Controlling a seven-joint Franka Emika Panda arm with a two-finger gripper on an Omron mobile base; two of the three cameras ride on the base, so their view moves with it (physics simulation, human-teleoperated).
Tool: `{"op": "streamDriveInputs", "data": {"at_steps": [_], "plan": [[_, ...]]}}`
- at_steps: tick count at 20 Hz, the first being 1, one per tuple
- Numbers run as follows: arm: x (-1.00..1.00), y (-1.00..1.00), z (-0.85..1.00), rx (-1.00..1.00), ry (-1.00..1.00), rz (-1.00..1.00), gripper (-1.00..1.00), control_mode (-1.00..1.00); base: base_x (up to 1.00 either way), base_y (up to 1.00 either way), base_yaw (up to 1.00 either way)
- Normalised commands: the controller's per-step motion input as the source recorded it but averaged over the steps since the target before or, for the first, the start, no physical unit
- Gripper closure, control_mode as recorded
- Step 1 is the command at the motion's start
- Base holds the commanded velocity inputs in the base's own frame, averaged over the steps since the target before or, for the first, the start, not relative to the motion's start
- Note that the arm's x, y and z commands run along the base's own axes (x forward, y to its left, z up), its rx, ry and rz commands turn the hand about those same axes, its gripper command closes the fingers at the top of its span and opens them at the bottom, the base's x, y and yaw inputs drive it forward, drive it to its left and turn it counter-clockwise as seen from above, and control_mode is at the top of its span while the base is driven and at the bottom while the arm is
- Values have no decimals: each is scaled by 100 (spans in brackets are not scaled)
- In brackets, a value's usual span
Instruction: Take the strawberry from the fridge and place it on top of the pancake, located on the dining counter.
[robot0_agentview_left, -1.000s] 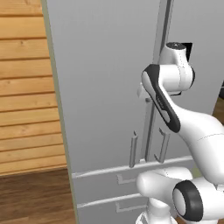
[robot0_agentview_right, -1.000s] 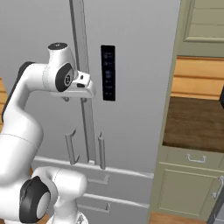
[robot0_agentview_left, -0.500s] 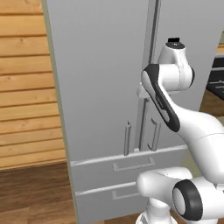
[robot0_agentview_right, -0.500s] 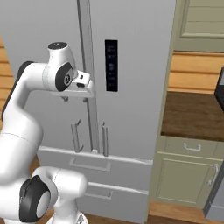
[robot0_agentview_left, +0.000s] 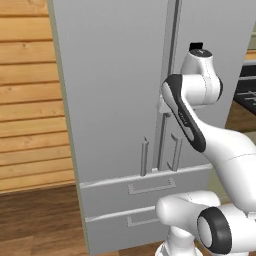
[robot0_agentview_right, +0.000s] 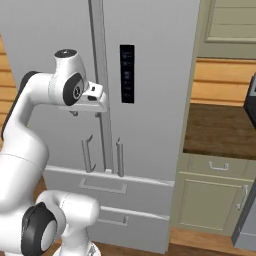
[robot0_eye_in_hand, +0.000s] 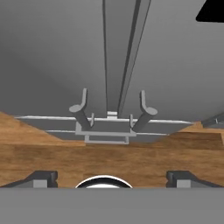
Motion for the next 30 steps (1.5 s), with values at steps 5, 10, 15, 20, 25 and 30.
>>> {"op": "streamDriveInputs", "data": {"at_steps": [5, 10, 15, 20, 25, 30], "plan": [[0, -5, -13, 0, 1, -1, -100, -100, -16, -10, -5], [23, -19, -93, 0, 1, 0, -100, -100, 0, 0, 0], [35, -18, -66, 0, -1, 0, -100, -100, 0, 0, 0], [16, -27, -38, 1, -4, 0, -100, -100, 0, 0, 0], [38, -56, -51, 0, -7, 0, -100, -100, 0, 0, 0], [31, -21, -40, 0, -2, 0, -100, -100, 0, 0, 0]]}}
